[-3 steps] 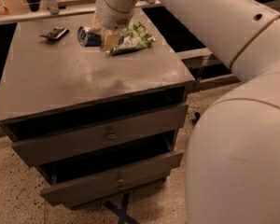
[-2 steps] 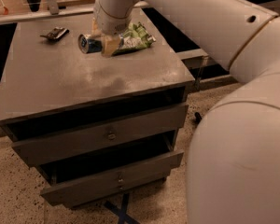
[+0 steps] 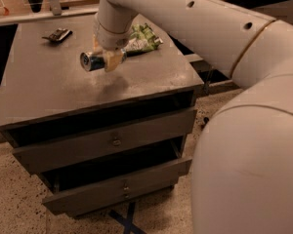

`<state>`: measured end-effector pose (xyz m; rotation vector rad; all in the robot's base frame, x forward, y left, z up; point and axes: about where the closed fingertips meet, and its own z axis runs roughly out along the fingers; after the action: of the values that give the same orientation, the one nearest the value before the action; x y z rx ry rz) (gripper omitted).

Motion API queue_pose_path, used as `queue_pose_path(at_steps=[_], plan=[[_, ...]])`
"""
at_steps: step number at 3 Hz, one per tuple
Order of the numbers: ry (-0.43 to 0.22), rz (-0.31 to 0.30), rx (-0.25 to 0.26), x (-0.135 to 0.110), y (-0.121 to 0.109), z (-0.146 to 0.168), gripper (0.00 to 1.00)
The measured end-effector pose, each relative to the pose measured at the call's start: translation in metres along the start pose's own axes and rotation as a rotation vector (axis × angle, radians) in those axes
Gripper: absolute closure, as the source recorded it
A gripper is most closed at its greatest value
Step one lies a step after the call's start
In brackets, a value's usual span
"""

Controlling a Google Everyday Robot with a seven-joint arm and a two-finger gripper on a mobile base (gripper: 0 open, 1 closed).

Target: Knock redbull can over

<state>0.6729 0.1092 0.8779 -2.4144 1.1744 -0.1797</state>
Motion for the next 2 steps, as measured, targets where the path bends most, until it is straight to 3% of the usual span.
queue_pose_path(at_steps=[1, 2], plan=[[-0.002, -0.002, -0.018, -0.0014, 0.0047, 0.0066, 1.0], [-0.014, 0.01, -0.037, -0.0028, 0.0084, 0.0119, 0.81]])
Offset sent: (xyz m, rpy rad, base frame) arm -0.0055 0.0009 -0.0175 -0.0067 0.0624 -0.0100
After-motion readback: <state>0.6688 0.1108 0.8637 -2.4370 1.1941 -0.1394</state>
